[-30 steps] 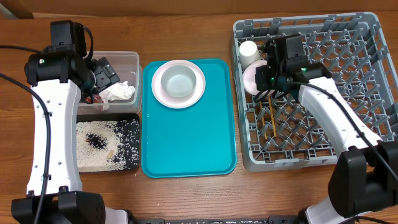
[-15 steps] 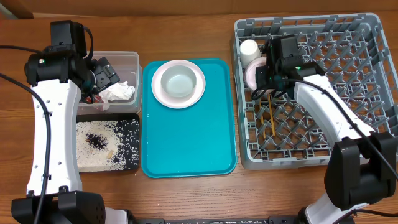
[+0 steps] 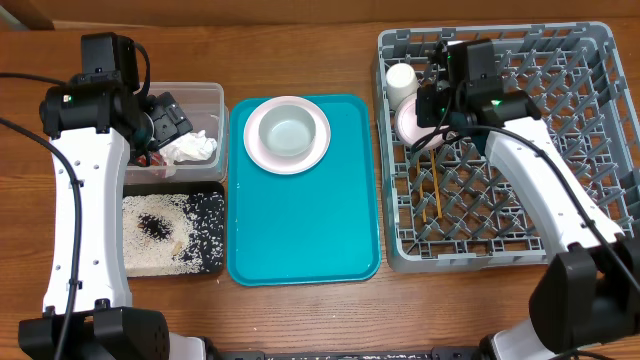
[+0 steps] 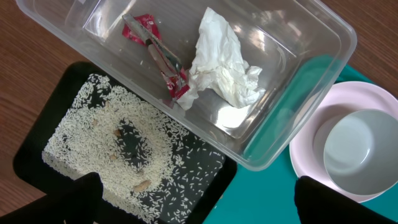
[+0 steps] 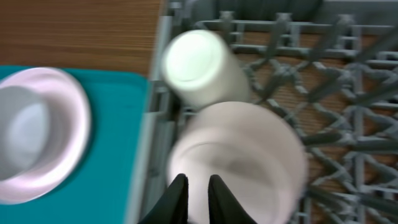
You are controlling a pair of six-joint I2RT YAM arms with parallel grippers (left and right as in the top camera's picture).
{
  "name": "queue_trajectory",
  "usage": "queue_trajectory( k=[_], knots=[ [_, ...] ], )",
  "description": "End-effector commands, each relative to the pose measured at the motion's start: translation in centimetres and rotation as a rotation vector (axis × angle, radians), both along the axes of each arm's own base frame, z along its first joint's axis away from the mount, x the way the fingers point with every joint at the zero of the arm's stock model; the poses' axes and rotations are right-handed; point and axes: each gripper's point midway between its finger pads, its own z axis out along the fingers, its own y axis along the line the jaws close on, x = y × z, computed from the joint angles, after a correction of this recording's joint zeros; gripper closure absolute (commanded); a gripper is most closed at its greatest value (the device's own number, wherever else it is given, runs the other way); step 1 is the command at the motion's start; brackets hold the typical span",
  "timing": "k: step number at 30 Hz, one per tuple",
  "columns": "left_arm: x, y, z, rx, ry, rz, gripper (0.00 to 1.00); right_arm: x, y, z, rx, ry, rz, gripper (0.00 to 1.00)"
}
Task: Sort waste into correct bins and load items into the dishwasher
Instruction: 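Move the right gripper to the pink plate on the teal tray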
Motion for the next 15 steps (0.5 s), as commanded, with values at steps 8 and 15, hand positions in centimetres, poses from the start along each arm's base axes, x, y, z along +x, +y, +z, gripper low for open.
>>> queue_trajectory(
  k=[8, 15],
  knots=[
    [0.3, 0.3, 0.3, 0.01, -0.007, -0.001, 0.0, -3.8, 10.3, 2.8, 0.27, 0.044, 0.277, 0.77],
    [0.3, 0.3, 0.3, 0.01, -0.007, -0.001, 0.0, -5.2, 17.7, 2.5, 0.21, -0.052, 0.437, 0.67]
  ],
)
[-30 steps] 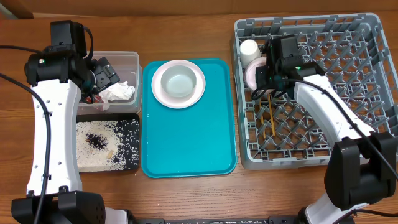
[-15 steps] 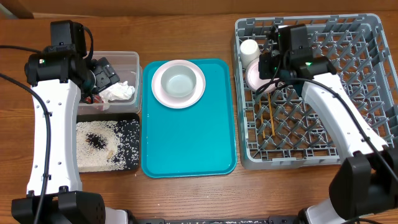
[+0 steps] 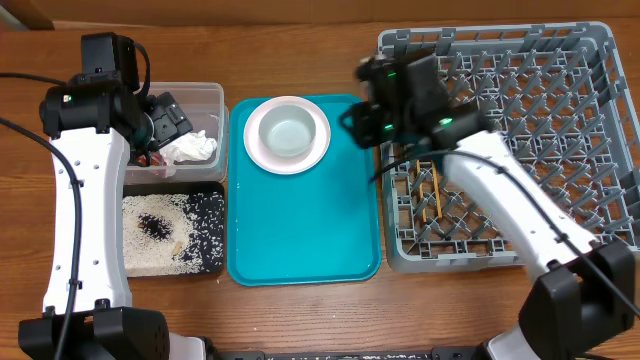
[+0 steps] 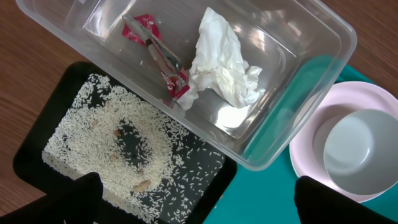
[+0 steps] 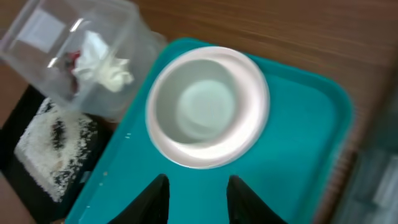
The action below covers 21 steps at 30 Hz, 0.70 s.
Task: Sort waste into correct bins and load items into the dishwasher
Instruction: 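Move the right gripper to the pink plate on the teal tray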
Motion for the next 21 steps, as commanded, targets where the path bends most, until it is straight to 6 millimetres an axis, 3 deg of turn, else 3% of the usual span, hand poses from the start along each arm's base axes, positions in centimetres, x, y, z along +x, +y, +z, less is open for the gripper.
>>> queue_trajectory(
  k=[1, 5, 12, 16, 21],
  knots=[
    [0.3, 0.3, 0.3, 0.009, -0.008, -0.001, 0.0, -0.3, 3.4, 0.0, -0.026, -0.061, 0.05, 0.68],
    [0.3, 0.3, 0.3, 0.01, -0.007, -0.001, 0.0, -1.0, 8.0, -1.5, -0.094, -0.176, 0.122, 0.69],
    [0.3, 0.3, 0.3, 0.01, -0.007, -0.001, 0.0, -1.3, 13.0, -4.7, -0.205, -0.354, 0.247, 0.62],
    [0.3, 0.3, 0.3, 0.01, -0.007, -0.001, 0.0, -0.5, 14.6, -7.0, -0.25, -0.447, 0.334, 0.61],
    [0.3, 0.3, 0.3, 0.009, -0.007, -0.001, 0.0, 1.4, 14.8, -8.6, -0.249, -0.49, 0.324, 0.6]
  ],
)
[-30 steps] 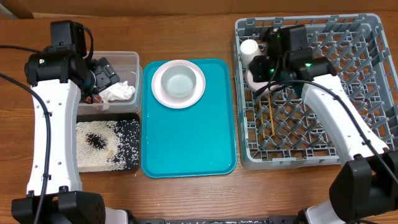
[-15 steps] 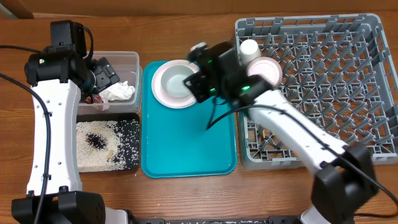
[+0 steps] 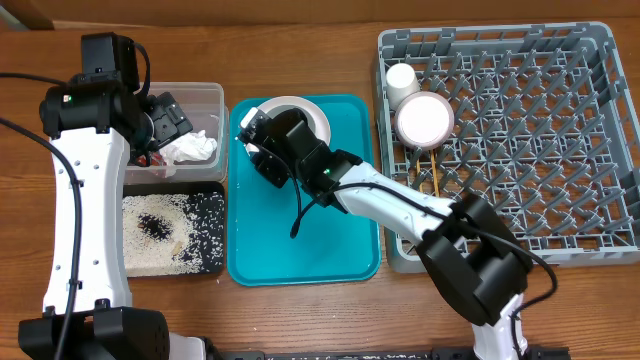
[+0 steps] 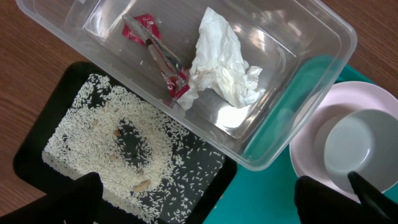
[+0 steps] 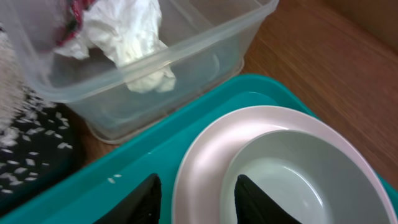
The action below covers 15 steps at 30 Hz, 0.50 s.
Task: Sort waste into correct bins and load items into the dishwasher
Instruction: 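Move the right gripper to the pink plate on the teal tray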
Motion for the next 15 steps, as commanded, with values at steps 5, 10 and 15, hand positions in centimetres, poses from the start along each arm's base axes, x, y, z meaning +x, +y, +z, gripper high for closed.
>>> queue_trajectory(
  k=[5, 10, 15],
  knots=[
    [0.3, 0.3, 0.3, 0.01, -0.007, -0.001, 0.0, 3.8, -1.7, 0.2, -0.006, -0.083, -0.041, 0.55],
    [0.3, 0.3, 0.3, 0.01, -0.007, -0.001, 0.0, 4.6, -2.4, 0.2, 0.002, -0.083, -0.053, 0.48],
    [0.3, 0.3, 0.3, 0.01, -0.008, -0.001, 0.0, 2.6, -0.8, 0.0, 0.06, -0.011, 0.059, 0.48]
  ],
)
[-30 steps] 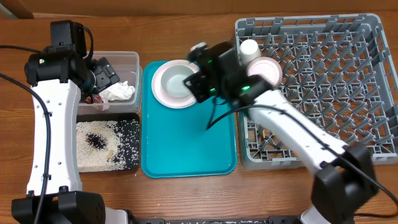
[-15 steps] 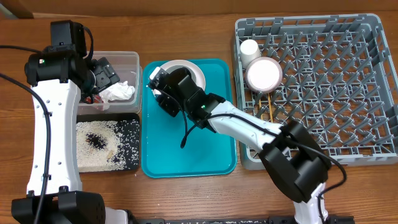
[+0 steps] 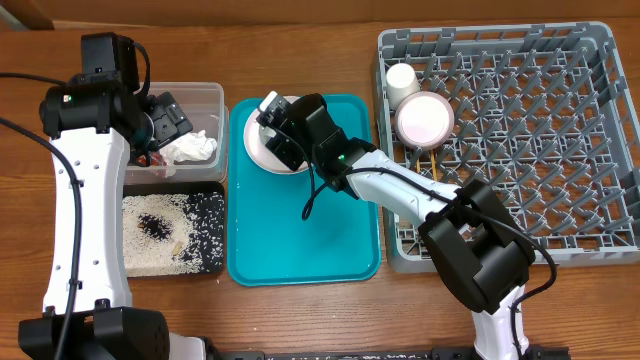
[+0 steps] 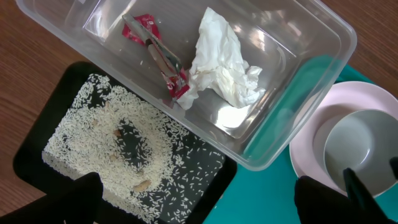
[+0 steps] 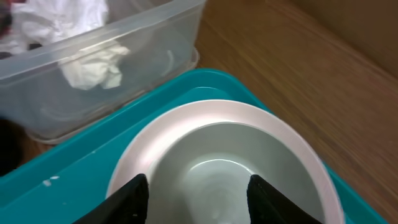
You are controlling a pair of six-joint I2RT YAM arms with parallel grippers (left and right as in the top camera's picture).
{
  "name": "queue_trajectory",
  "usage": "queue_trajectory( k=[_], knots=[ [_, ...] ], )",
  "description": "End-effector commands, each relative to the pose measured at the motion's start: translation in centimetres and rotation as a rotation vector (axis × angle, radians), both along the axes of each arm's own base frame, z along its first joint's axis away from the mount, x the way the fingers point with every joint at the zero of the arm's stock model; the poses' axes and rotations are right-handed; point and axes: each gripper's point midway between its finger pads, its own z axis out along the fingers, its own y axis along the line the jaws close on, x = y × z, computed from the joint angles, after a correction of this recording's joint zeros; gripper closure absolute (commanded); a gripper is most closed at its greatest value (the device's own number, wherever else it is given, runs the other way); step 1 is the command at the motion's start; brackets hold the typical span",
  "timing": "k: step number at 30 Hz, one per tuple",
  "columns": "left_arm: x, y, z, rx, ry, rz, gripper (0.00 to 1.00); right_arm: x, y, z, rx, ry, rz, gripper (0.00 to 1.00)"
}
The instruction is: Sort waste into correct bins and load items into the dishwasher
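A grey bowl [image 5: 217, 168] sits in a pink plate [image 5: 149, 146] at the far end of the teal tray [image 3: 300, 230]. My right gripper [image 5: 199, 202] is open low over the bowl, one finger on either side of it, touching nothing that I can see. My left gripper [image 4: 196, 202] hangs open and empty above the clear waste bin [image 4: 280, 37], which holds a crumpled tissue [image 4: 224, 62] and a red wrapper [image 4: 158, 56]. The grey dishwasher rack [image 3: 520, 150] on the right holds a white cup [image 3: 401, 78], a pink dish [image 3: 424, 118] and chopsticks [image 3: 435, 185].
A black tray of scattered rice [image 3: 170, 230] lies in front of the clear bin, left of the teal tray. The right arm stretches from the rack side across the teal tray. Bare wooden table runs along the far edge.
My right gripper has shifted from the plate's left edge to right over the grey bowl, fingers spread wider around it. The left arm has not moved.
My right gripper was at the pink dish in the rack, fingers close together, beside the white cup. Then it was open over the tray's right end, the dish left in the rack. Then it was at the plate's left edge, and now straddles the bowl. Left arm still throughout.
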Motion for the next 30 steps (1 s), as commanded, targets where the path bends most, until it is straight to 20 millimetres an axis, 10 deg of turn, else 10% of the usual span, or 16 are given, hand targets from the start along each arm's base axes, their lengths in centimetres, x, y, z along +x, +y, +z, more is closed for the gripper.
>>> queue_trajectory(
  k=[1, 30],
  knots=[
    [0.3, 0.3, 0.3, 0.01, -0.008, -0.001, 0.0, -1.3, 1.9, 0.9, 0.063, 0.037, 0.096, 0.48],
    [0.3, 0.3, 0.3, 0.01, -0.007, -0.001, 0.0, -1.8, -0.5, -2.8, -0.054, 0.131, 0.044, 0.47]
  ],
)
